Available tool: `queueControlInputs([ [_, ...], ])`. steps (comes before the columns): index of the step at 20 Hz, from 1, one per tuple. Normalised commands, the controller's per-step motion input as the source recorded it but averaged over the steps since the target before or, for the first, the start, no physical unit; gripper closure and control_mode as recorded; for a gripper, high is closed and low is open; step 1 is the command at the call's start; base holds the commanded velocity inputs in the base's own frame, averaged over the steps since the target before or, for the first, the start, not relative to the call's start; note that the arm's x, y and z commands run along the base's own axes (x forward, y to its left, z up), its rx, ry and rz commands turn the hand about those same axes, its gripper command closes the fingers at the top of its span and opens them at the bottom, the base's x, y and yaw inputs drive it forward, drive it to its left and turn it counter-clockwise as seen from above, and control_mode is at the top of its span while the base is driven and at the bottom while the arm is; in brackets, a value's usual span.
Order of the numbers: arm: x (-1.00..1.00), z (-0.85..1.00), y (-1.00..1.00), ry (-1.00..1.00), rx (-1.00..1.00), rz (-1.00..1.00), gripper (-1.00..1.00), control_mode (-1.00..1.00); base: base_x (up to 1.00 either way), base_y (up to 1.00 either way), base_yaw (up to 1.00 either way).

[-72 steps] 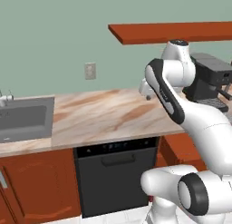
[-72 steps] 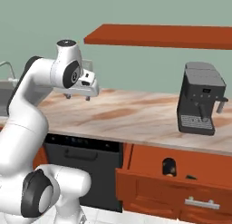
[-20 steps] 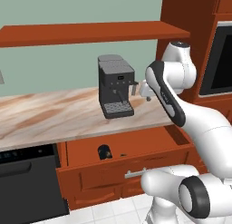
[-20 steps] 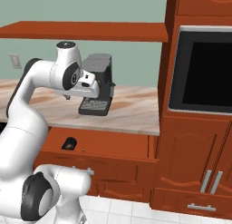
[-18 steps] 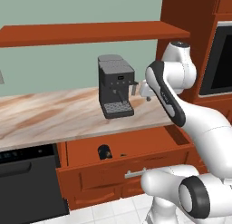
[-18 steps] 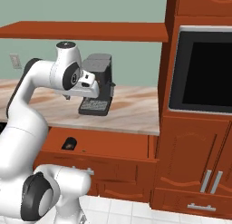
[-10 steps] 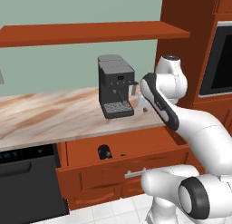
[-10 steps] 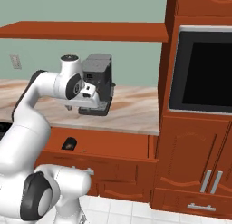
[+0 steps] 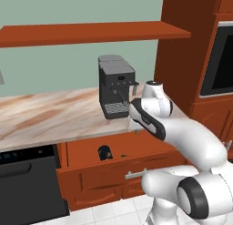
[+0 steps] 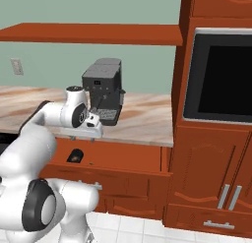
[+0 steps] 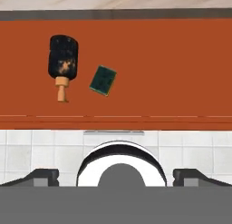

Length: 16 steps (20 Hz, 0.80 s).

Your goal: Restock the sink supplies by placing the sponge and soap dispenser on the counter and next to the sink. Make sure the soap dispenser is upright.

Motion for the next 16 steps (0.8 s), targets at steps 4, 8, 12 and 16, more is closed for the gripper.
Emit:
queueControlInputs([
  [4, 0.05, -0.92, 0.17, 0.01, 0.00, 0.00, -1.00, -1.00, 0.00, 0.00, 0.00],
  [8, 0.32, -0.37, 0.02, 0.01, 0.00, 0.00, -1.00, -1.00, 0.00, 0.00, 0.00],
  [12, 0.47, -0.18, -0.02, 0.05, 0.00, 0.00, -1.00, -1.00, 0.00, 0.00, 0.00],
  [16, 0.48, -0.45, 0.00, 0.12, 0.00, 0.00, -1.00, -1.00, 0.00, 0.00, 0.00],
])
